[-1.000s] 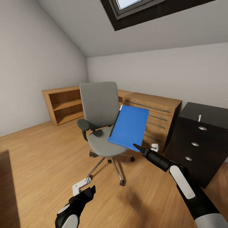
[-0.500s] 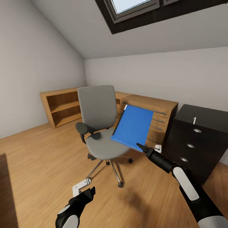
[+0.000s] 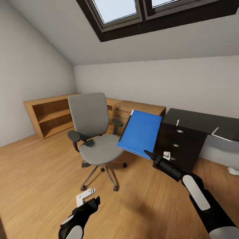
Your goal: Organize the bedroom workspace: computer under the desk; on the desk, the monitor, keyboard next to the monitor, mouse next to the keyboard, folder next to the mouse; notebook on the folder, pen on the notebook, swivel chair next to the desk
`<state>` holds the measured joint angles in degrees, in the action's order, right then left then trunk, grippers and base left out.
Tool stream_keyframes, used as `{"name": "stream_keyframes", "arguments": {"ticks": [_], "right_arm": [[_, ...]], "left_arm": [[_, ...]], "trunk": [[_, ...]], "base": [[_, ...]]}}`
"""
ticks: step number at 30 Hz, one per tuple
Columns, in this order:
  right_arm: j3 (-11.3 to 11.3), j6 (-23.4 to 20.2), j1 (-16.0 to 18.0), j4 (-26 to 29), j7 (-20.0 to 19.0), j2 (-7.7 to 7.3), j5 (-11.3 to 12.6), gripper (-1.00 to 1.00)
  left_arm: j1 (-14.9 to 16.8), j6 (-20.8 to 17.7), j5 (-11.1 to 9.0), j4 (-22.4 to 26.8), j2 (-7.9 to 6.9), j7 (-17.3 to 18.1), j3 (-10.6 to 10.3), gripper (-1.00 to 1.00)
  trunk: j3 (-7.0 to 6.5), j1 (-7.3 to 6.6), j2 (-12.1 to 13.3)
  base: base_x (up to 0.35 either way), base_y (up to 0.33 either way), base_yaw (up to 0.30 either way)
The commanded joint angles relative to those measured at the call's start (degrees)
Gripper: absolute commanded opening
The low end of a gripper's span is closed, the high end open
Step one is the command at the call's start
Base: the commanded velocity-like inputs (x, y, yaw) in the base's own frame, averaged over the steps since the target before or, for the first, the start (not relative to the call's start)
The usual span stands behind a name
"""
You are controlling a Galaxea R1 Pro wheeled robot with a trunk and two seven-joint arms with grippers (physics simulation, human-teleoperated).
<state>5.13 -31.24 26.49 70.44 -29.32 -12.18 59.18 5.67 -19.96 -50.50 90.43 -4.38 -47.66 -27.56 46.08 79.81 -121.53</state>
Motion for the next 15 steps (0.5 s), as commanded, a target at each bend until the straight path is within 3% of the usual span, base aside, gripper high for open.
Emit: {"name": "stream_keyframes", "arguments": {"ticks": [1, 7, 9, 15], "right_arm": [[0.06, -0.26, 0.05, 0.00, 0.05, -0.07, 0.41, -1.00], [-0.97, -0.29, 0.05, 0.13, 0.05, -0.67, 0.34, -1.00], [-1.62, -0.26, 0.05, 0.20, 0.05, -1.42, 0.33, -1.00], [-1.76, -0.21, 0.05, 0.31, 0.07, -1.59, 0.27, -1.00]], "left_arm": [[0.05, -0.17, -0.24, -0.59, -0.02, -0.33, -0.15, 1.00], [0.05, -0.12, -0.16, -4.59, 0.17, -0.08, -0.30, 1.00], [0.05, 0.10, -0.05, -11.04, 0.24, 0.07, -0.26, 1.00], [0.05, 3.34, -0.09, -18.02, 0.18, 0.14, -0.07, 1.00]], "trunk": [[-0.17, -0.24, 0.39], [-1.49, -1.56, 2.79], [-1.93, -2.00, 3.60], [-3.24, -3.31, 6.00]], "base": [[-0.033, 0.000, -0.269], [-0.012, 0.000, -0.269], [-0.002, 0.000, -0.269], [0.000, 0.000, -0.269]]}}
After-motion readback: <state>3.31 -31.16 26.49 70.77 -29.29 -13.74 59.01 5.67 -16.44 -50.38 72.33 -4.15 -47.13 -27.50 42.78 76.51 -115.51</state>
